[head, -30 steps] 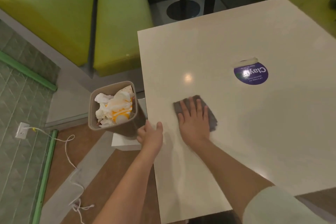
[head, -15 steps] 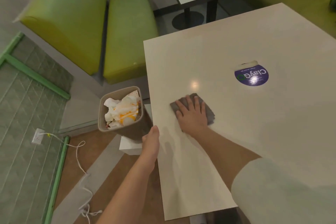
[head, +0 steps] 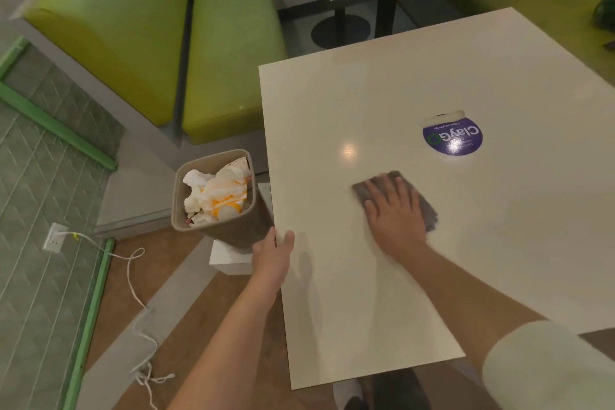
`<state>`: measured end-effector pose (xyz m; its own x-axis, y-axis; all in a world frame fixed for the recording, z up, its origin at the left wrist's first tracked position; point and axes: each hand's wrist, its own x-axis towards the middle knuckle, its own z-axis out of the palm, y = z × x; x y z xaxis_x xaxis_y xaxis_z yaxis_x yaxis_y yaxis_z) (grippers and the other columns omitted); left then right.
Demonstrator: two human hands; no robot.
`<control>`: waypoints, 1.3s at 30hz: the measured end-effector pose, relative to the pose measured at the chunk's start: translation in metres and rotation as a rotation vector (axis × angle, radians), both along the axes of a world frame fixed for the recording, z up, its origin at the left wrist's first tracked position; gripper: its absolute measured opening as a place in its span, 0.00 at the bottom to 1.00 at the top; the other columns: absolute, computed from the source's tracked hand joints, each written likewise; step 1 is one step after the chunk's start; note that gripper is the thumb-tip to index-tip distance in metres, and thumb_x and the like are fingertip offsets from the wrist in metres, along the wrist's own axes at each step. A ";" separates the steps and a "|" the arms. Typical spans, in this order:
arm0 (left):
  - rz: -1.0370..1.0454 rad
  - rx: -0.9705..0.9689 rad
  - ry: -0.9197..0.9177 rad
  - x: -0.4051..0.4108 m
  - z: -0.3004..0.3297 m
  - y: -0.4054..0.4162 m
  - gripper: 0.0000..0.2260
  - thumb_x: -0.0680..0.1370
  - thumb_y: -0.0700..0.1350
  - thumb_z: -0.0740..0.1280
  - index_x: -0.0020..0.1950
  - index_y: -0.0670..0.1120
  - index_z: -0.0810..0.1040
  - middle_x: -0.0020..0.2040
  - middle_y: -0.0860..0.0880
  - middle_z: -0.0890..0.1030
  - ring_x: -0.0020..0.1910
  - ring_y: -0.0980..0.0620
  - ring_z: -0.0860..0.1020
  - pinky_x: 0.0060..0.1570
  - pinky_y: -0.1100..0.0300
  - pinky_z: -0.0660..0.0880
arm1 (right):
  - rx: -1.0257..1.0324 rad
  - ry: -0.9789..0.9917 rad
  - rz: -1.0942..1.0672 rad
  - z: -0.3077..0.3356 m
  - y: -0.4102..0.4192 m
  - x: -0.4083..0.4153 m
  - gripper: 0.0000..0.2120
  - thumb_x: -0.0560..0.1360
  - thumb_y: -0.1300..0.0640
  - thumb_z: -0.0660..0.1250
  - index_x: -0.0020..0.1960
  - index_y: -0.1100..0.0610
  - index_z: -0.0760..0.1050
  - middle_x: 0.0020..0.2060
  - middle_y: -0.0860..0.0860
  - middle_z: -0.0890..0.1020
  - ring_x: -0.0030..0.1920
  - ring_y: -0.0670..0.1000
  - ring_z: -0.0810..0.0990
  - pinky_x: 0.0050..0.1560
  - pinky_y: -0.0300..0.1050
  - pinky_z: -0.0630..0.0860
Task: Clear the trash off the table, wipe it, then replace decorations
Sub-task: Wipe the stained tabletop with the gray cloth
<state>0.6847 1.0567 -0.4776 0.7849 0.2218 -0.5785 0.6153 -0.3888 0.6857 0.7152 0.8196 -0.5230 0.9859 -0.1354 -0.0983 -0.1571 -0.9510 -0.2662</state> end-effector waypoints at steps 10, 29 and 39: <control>0.048 0.248 0.031 -0.003 0.000 -0.020 0.26 0.81 0.55 0.59 0.77 0.49 0.62 0.73 0.44 0.60 0.71 0.42 0.58 0.68 0.50 0.61 | 0.043 -0.017 0.039 0.003 0.056 -0.073 0.25 0.81 0.47 0.47 0.75 0.50 0.67 0.74 0.53 0.67 0.75 0.58 0.64 0.74 0.55 0.48; -0.345 0.025 -0.273 -0.026 0.023 -0.156 0.09 0.81 0.52 0.61 0.53 0.52 0.80 0.46 0.55 0.81 0.47 0.56 0.78 0.45 0.60 0.71 | 0.208 -0.192 -0.301 0.010 -0.082 -0.134 0.18 0.81 0.46 0.57 0.65 0.53 0.75 0.70 0.54 0.72 0.73 0.57 0.65 0.76 0.53 0.58; -0.605 0.198 -0.287 -0.044 0.010 -0.259 0.12 0.79 0.44 0.65 0.62 0.51 0.75 0.56 0.51 0.74 0.58 0.50 0.75 0.59 0.50 0.74 | 0.393 -0.041 -0.017 0.039 -0.163 -0.121 0.25 0.74 0.65 0.65 0.70 0.53 0.69 0.63 0.50 0.75 0.60 0.54 0.70 0.60 0.46 0.70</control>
